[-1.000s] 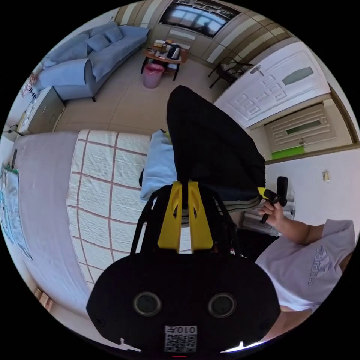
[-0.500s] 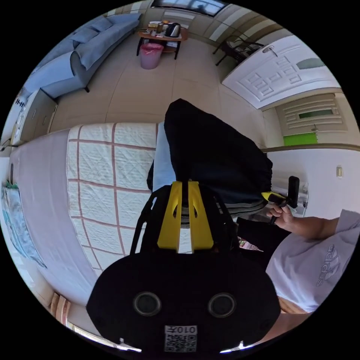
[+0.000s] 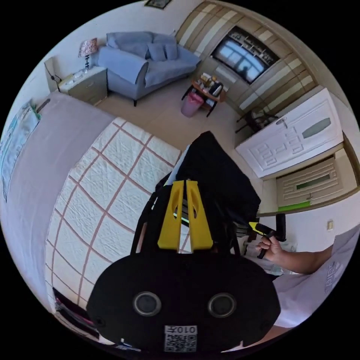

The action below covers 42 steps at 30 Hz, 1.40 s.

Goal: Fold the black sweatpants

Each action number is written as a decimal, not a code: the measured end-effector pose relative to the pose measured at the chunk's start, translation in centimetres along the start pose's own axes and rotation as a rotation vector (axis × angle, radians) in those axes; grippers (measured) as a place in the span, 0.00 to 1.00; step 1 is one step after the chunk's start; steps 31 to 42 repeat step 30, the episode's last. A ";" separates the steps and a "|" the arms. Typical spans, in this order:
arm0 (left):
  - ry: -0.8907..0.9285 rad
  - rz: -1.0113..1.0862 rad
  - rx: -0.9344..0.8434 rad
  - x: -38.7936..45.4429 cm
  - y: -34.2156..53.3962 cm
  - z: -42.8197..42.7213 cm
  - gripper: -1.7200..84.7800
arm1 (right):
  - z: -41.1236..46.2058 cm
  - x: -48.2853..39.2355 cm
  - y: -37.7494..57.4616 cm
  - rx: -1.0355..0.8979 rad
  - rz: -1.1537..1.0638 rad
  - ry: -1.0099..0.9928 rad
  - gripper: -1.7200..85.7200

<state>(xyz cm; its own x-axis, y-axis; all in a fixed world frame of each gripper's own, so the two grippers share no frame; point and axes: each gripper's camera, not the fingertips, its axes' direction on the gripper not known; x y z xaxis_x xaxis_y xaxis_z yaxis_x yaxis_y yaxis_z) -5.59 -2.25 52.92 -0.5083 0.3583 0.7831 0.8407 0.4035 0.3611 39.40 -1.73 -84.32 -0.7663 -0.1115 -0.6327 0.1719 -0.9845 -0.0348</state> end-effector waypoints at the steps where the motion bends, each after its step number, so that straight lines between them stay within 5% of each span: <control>1: 0.002 0.012 0.120 1.0 4.9 -3.7 0.02 | -1.9 -1.0 -0.9 -0.015 -0.029 0.031 0.07; 6: -0.309 0.071 0.334 8.6 26.1 -16.6 0.02 | -9.4 -6.6 -3.9 -0.111 -0.142 0.181 0.05; 9: -0.512 0.071 0.385 13.1 37.8 -23.6 0.02 | -11.9 -14.7 -6.2 -0.198 -0.392 0.300 0.05; 15: -0.611 -0.037 0.568 17.4 58.5 -37.7 0.02 | -11.6 -36.0 -7.6 -0.258 -1.020 0.448 0.05; 22: -0.922 -0.022 0.663 24.2 84.6 -48.1 0.02 | -11.3 -56.1 -2.1 -0.235 -1.393 0.292 0.05; 28: -0.994 -0.120 0.628 27.6 104.6 -51.6 0.04 | -12.7 -67.4 2.5 -0.224 -1.628 0.157 0.07; 42: -1.000 -0.153 0.641 29.1 109.5 -52.4 0.05 | -13.8 -70.4 2.4 -0.238 -1.671 0.100 0.08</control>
